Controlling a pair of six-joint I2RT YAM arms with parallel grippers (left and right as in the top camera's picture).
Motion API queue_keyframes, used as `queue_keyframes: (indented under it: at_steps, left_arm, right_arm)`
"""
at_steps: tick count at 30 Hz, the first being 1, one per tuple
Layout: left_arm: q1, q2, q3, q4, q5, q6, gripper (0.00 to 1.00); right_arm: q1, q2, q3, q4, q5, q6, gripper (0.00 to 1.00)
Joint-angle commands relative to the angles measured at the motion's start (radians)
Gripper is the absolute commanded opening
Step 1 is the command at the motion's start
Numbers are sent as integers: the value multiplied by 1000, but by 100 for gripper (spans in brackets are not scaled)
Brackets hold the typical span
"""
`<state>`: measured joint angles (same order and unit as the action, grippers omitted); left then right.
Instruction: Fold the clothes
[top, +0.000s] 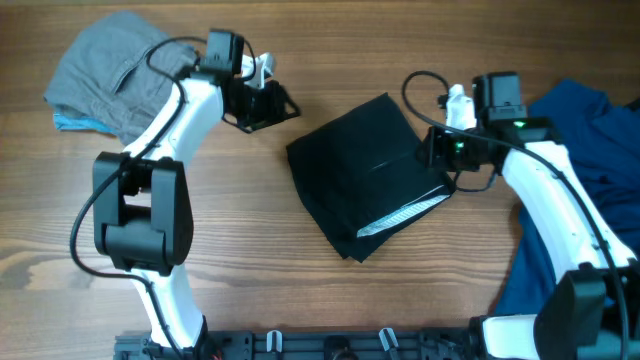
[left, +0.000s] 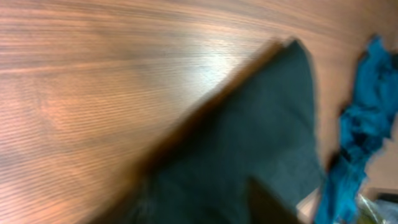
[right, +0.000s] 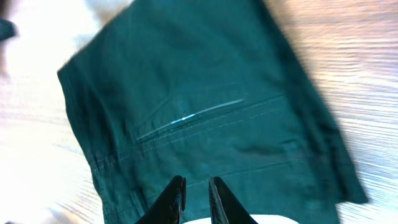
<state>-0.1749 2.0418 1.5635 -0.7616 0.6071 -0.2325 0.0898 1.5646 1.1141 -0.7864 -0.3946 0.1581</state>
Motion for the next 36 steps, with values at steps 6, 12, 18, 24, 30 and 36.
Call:
queue_keyframes:
  at_steps: [6, 12, 18, 24, 30, 36]
  left_arm:
    - [-21, -61, -30, -307, 74, 91, 100]
    - [-94, -61, -244, -160, 127, -97, 100]
    - [-218, -61, -435, 158, 103, -500, 100]
    - [-288, -40, -504, 454, 64, -704, 99]
    - [-338, -27, -504, 594, -90, -666, 53]
    - [-374, -27, -504, 674, -34, -375, 49]
  right_arm:
    - [16, 327, -27, 64, 124, 89, 10]
    - [16, 439, -27, 64, 94, 88, 9]
    - [16, 438, -27, 65, 94, 84, 9]
    - [16, 438, -27, 65, 79, 85, 9]
    - [16, 438, -27, 64, 79, 90, 8]
    - [16, 438, -27, 66, 80, 107, 8]
